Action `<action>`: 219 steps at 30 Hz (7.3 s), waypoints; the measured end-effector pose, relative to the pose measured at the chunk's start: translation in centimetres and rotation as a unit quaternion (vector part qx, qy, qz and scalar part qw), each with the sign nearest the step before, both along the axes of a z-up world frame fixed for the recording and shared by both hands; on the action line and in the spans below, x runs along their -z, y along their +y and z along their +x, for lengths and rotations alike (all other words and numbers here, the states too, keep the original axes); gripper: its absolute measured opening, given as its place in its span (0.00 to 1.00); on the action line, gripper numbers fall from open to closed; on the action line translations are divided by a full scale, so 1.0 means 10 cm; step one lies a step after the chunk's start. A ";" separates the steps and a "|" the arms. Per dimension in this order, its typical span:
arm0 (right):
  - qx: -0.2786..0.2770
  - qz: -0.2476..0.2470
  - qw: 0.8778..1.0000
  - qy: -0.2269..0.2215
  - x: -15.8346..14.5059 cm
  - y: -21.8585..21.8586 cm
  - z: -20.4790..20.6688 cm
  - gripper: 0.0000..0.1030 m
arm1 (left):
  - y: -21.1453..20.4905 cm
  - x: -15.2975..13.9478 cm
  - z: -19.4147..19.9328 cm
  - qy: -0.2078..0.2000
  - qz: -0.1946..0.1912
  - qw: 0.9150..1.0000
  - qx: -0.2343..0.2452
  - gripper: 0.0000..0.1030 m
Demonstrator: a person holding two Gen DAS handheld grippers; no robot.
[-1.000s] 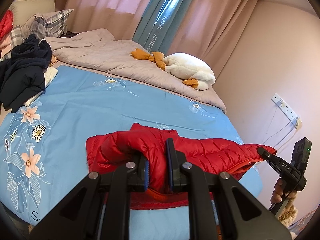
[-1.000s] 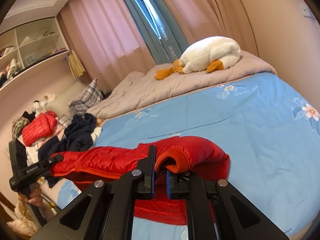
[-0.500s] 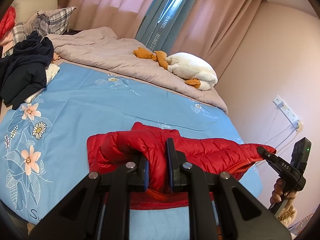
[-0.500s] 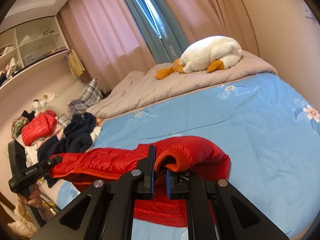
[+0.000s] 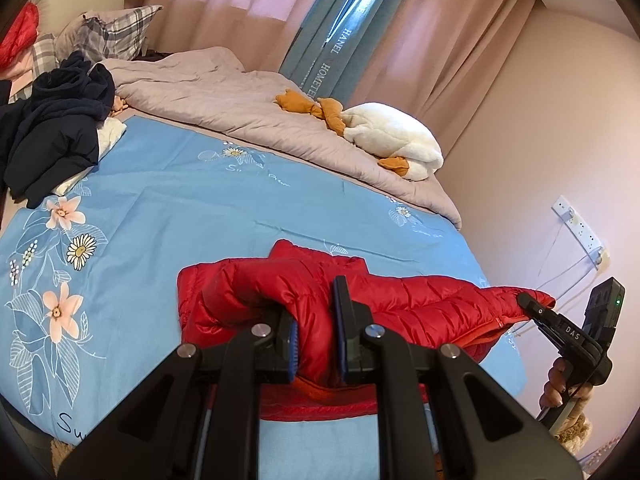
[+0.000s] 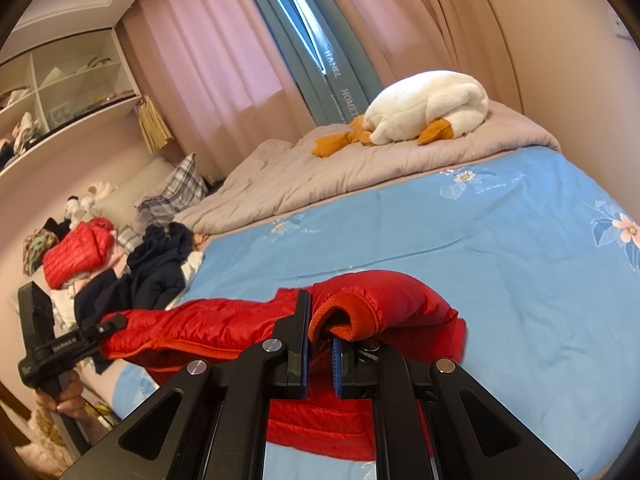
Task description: Fold large clothes
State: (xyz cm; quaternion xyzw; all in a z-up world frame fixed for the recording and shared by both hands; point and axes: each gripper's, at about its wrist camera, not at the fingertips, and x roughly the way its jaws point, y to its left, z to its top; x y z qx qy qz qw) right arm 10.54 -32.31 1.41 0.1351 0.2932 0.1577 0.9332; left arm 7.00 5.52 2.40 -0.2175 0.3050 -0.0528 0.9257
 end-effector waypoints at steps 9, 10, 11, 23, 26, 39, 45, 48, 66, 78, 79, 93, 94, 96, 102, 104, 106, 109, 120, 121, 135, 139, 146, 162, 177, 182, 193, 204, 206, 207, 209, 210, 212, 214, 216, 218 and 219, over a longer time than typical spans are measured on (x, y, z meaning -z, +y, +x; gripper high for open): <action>-0.001 -0.002 1.000 -0.001 0.01 0.04 0.02 0.09 | -0.01 -0.01 0.01 0.000 0.001 1.000 -0.001 0.14; -0.001 -0.002 1.000 -0.001 0.00 0.04 0.02 0.09 | -0.01 -0.01 0.01 0.000 0.001 1.000 0.000 0.14; -0.001 -0.002 1.000 -0.001 0.01 0.03 0.02 0.09 | -0.01 -0.01 0.01 0.001 0.001 1.000 -0.001 0.14; 0.000 -0.001 1.000 -0.001 0.01 0.03 0.02 0.09 | 0.01 0.02 0.01 0.003 -0.001 1.000 -0.003 0.14; 0.000 -0.002 1.000 -0.001 0.01 0.03 0.02 0.09 | 0.01 0.02 0.01 0.003 -0.001 1.000 -0.003 0.14; 0.000 -0.003 1.000 -0.001 0.01 0.04 0.03 0.09 | 0.00 0.02 0.01 0.004 0.000 1.000 -0.004 0.14; 0.000 -0.002 1.000 -0.001 0.01 0.05 0.03 0.09 | 0.00 0.04 0.02 0.007 -0.001 1.000 -0.006 0.14; -0.001 -0.002 1.000 -0.002 0.01 0.05 0.03 0.09 | 0.00 0.04 0.03 0.007 0.000 1.000 -0.006 0.14; 0.000 -0.005 1.000 0.000 0.02 0.08 0.05 0.09 | 0.08 0.08 0.10 0.013 0.003 1.000 -0.011 0.14; 0.007 -0.011 1.000 0.014 0.09 0.10 0.17 0.09 | 0.07 0.15 0.26 0.024 0.012 1.000 -0.013 0.14; 0.008 -0.012 1.000 0.016 0.10 0.11 0.18 0.09 | 0.06 0.16 0.29 0.025 0.013 1.000 -0.013 0.14; 0.021 -0.015 0.999 0.041 0.19 0.10 0.41 0.09 | 0.01 0.27 0.66 0.051 0.034 0.998 -0.015 0.14; 0.024 -0.016 0.999 0.045 0.21 0.09 0.43 0.09 | 0.01 0.29 0.70 0.054 0.035 0.998 -0.015 0.14; 0.026 -0.017 0.998 0.050 0.23 0.09 0.49 0.09 | 0.01 0.33 0.77 0.061 0.039 0.997 -0.016 0.15; 0.033 -0.029 0.997 0.069 0.32 0.12 0.67 0.09 | 0.00 0.45 1.00 0.083 0.048 0.995 -0.018 0.15; 0.034 -0.030 0.996 0.076 0.36 0.12 0.74 0.09 | 0.00 0.51 1.09 0.093 0.052 0.994 -0.018 0.15; 0.038 -0.032 0.995 0.085 0.40 0.11 0.80 0.09 | 0.00 0.54 1.16 0.098 0.053 0.994 -0.017 0.15; 0.046 -0.037 0.994 0.097 0.46 0.11 0.90 0.09 | 0.01 0.61 1.28 0.107 0.052 0.993 -0.017 0.18; 0.071 -0.048 0.990 0.112 0.58 0.13 1.04 0.15 | 0.04 0.75 1.48 0.111 0.036 0.993 -0.012 0.35; 0.073 -0.054 0.990 0.111 0.58 0.14 1.05 0.16 | 0.04 0.74 1.48 0.108 0.032 0.994 -0.008 0.40; 0.107 -0.084 0.987 0.085 0.46 -0.01 0.87 0.50 | 0.15 0.53 1.19 0.064 0.038 0.997 -0.026 0.79; 0.116 -0.090 0.983 0.108 0.58 -0.11 0.80 0.50 | 0.32 0.64 1.09 0.079 0.036 0.995 -0.050 0.79; 0.114 -0.094 0.977 0.157 0.87 -0.16 0.74 0.50 | 0.46 1.04 0.95 0.131 0.041 0.988 -0.070 0.79; 0.100 -0.080 0.977 0.170 1.05 -0.14 0.67 0.09 | 0.40 1.40 0.89 0.171 0.035 0.983 -0.062 0.25; 0.118 -0.101 0.970 0.187 1.19 -0.18 0.69 0.05 | 0.50 1.53 0.81 0.179 0.033 0.980 -0.076 0.41; 0.125 -0.088 0.972 0.180 1.10 -0.25 0.63 0.12 | 0.57 1.43 0.74 0.161 0.017 0.984 -0.070 0.69; 0.105 -0.043 0.974 0.196 1.26 -0.35 0.61 0.76 | 0.53 1.61 0.74 0.170 -0.015 0.984 -0.041 0.93; 0.064 0.005 0.974 0.217 1.47 -0.31 0.74 0.80 | 0.35 1.77 0.85 0.183 -0.045 0.982 -0.004 0.94; 0.055 0.025 0.973 0.224 1.53 -0.35 0.76 0.82 | 0.33 1.80 0.88 0.186 -0.051 0.981 -0.003 0.94; 0.053 0.034 0.972 0.228 1.56 -0.37 0.77 0.84 | 0.34 1.82 0.89 0.188 -0.052 0.981 -0.004 0.94; 0.049 0.052 0.969 0.235 1.62 -0.42 0.78 0.88 | 0.33 1.82 0.90 0.190 -0.051 0.981 -0.004 0.94; 0.045 0.056 0.969 0.237 1.64 -0.43 0.78 0.89 | 0.32 1.82 0.90 0.190 -0.052 0.980 -0.004 0.93; 0.038 0.065 0.968 0.240 1.66 -0.44 0.79 0.90 | 0.32 1.83 0.90 0.192 -0.054 0.980 -0.005 0.92; 0.036 0.067 0.968 0.241 1.66 -0.42 0.78 0.91 | 0.29 1.83 0.89 0.191 -0.057 0.980 -0.003 0.85; 0.034 0.062 0.969 0.238 1.64 -0.37 0.77 0.85 | 0.29 1.81 0.87 0.185 -0.060 0.981 0.004 0.69; 0.024 0.068 0.970 0.232 1.60 -0.34 0.75 0.72 | 0.30 1.76 0.83 0.175 -0.063 0.983 0.012 0.55; 0.021 0.072 0.970 0.229 1.58 -0.33 0.73 0.64 | 0.28 1.73 0.81 0.170 -0.061 0.984 0.014 0.45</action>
